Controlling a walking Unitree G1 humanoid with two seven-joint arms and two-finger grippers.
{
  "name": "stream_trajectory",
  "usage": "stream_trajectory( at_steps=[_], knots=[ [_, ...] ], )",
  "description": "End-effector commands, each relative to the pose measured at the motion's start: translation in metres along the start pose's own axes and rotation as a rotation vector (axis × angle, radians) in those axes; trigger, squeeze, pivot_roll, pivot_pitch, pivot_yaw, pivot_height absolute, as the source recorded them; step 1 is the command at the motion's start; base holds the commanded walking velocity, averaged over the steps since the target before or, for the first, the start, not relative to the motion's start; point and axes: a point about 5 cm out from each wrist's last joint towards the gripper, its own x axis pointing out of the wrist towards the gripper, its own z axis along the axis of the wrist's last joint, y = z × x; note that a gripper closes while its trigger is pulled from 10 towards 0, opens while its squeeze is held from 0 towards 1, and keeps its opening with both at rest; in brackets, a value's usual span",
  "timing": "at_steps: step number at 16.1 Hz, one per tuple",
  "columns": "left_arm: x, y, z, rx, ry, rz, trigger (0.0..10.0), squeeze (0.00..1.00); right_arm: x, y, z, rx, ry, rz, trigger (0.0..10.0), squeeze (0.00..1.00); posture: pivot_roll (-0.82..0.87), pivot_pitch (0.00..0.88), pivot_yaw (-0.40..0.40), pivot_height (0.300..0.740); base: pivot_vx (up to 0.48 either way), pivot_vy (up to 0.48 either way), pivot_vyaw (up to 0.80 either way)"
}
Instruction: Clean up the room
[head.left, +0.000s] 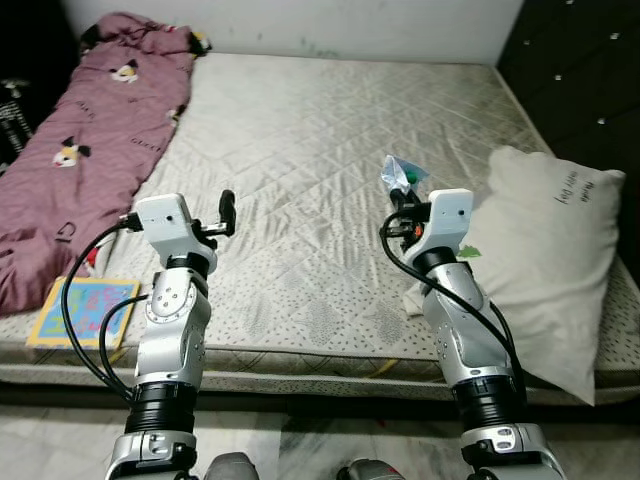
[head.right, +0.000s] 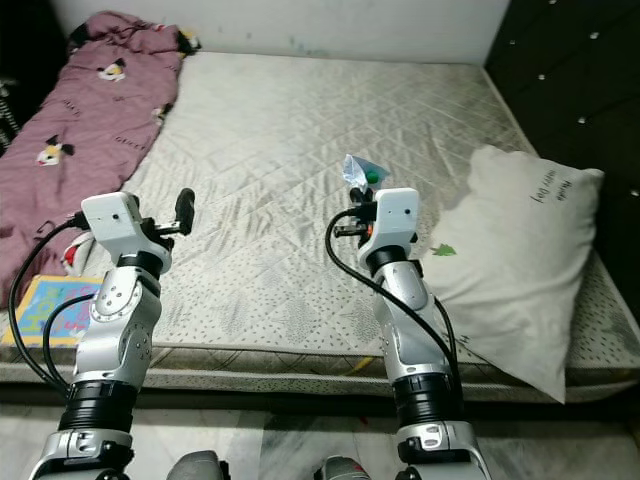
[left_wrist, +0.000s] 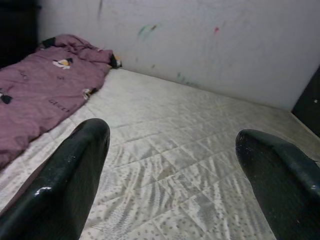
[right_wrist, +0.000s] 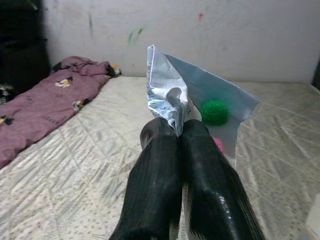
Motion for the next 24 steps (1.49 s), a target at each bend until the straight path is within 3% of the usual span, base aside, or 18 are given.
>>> stream_trajectory(
  at_steps=[1, 24],
  knots=[
    [0.0013, -0.0009, 0.0027, 0.009, -0.006, -0.012, 10.0, 0.0, 0.0024, 0.0021, 0.0022, -0.007, -0.009, 0.006, 10.0, 0.0, 0.02, 0.006, -0.023, 0.74, 0.0, 0.266, 0.0],
    [0.0023, -0.0038, 0.002, -0.003, -0.007, -0.002, 10.0, 0.0, 0.0024, -0.001, -0.0014, -0.018, 0.012, 0.001, 10.0, 0.0, 0.01, 0.026, -0.033, 0.74, 0.0, 0.379, -0.05]
  ],
)
